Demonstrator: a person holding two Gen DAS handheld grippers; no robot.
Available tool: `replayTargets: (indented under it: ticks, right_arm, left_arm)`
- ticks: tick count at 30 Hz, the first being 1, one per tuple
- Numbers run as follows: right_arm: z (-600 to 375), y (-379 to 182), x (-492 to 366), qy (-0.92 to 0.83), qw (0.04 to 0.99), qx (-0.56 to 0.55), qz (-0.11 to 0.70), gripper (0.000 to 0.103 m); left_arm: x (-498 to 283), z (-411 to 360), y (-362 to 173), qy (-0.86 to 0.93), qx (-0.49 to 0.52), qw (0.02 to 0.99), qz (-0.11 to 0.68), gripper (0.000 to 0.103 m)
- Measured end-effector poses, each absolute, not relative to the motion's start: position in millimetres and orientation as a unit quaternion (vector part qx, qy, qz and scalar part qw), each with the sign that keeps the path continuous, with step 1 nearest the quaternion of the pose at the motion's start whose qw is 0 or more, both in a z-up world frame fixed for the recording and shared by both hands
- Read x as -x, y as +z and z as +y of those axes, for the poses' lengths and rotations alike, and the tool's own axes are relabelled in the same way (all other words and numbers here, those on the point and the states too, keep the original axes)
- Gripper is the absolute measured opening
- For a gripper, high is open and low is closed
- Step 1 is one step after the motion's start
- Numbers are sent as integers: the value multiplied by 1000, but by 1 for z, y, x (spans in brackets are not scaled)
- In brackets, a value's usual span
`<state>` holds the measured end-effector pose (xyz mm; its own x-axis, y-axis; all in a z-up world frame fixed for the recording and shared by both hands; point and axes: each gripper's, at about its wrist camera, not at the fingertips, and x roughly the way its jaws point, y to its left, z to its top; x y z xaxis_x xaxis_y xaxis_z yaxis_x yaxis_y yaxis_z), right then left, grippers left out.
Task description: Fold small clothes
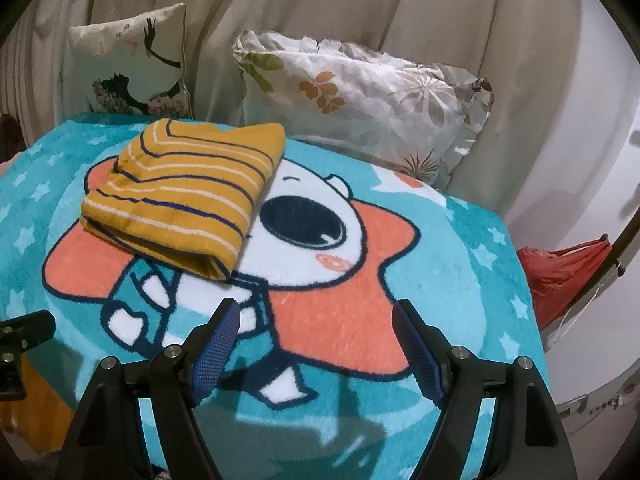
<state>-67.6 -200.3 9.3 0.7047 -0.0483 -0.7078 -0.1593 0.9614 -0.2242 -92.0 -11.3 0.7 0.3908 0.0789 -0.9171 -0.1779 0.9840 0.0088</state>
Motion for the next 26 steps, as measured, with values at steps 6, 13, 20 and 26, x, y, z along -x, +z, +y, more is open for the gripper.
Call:
replayTargets:
  ticks: [6, 13, 20, 26]
  right_arm:
    - [-204, 13, 66, 34, 919, 128, 370, 83]
    - [-207, 8, 58, 37, 917, 125, 377, 85]
    - [-210, 3, 49, 41, 915, 121, 382, 85]
    - [-211, -5, 40, 60, 911, 113, 392, 85]
  left_arm:
    - [86, -12, -5, 75, 51, 826, 556, 103]
    - [75, -18, -13, 69, 53, 819, 567, 103]
    - [62, -24, -20, 66, 51, 812, 578, 103]
    - [53, -26, -25, 64, 52, 808, 583, 103]
